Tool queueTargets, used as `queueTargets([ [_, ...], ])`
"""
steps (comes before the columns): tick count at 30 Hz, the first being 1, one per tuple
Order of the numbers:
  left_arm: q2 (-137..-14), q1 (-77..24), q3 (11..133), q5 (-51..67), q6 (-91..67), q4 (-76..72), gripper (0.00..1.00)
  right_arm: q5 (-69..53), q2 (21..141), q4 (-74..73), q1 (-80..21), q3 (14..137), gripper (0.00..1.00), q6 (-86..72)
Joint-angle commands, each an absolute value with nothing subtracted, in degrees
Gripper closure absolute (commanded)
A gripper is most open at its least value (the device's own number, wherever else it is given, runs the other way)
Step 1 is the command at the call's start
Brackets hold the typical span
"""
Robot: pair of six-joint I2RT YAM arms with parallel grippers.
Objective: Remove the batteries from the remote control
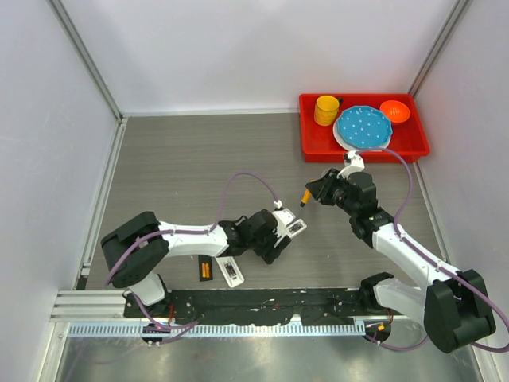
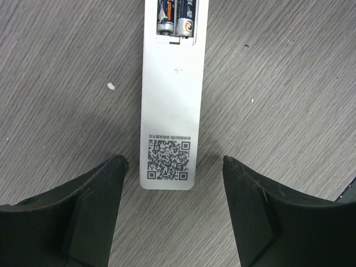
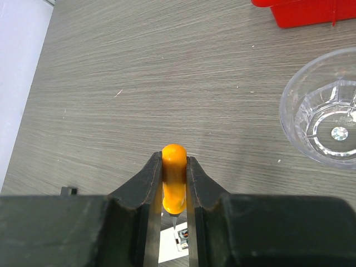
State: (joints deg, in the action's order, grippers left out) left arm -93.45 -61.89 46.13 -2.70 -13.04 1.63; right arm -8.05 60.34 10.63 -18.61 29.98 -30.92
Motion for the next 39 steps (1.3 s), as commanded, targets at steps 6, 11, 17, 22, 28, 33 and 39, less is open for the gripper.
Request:
queueTargets([
  [6,-91.7,-62.0,40.3,-6.5,-16.3,2.6,0.24,-8.7,58.1,10.5,-18.4,31.9,0.99,-29.7],
  [11,-88.9,-62.0,38.2,-9.2,-17.1,0.2,0.18,-10.5,57.8,8.5,-18.3,32.7,0.99,-30.2],
  [17,-87.5,-62.0,37.3,-4.7,-15.2,-3.0,0.18,-13.9,58.0,4.4,-18.4,34.8,0.99,-31.7],
  [22,-88.1,-62.0,39.1,3.9,-14.7,-3.3,0.18,-17.0,58.0,4.7,-18.4,35.1,0.99,-33.4],
  [28,-90.4,-62.0,43.2,2.6,-11.1,2.9,0.20,-17.5,57.1,5.8,-18.4,33.7,0.99,-34.4],
  [33,-88.7,-62.0,40.7,1.8,-10.9,1.0,0.21,-16.7,55.4,5.6,-18.4,32.6,0.99,-34.1],
  [39,-90.1,-62.0,41.7,3.9,-10.8,0.6,0.28,-14.0,54.1,4.0,-18.5,33.0,0.99,-32.1],
])
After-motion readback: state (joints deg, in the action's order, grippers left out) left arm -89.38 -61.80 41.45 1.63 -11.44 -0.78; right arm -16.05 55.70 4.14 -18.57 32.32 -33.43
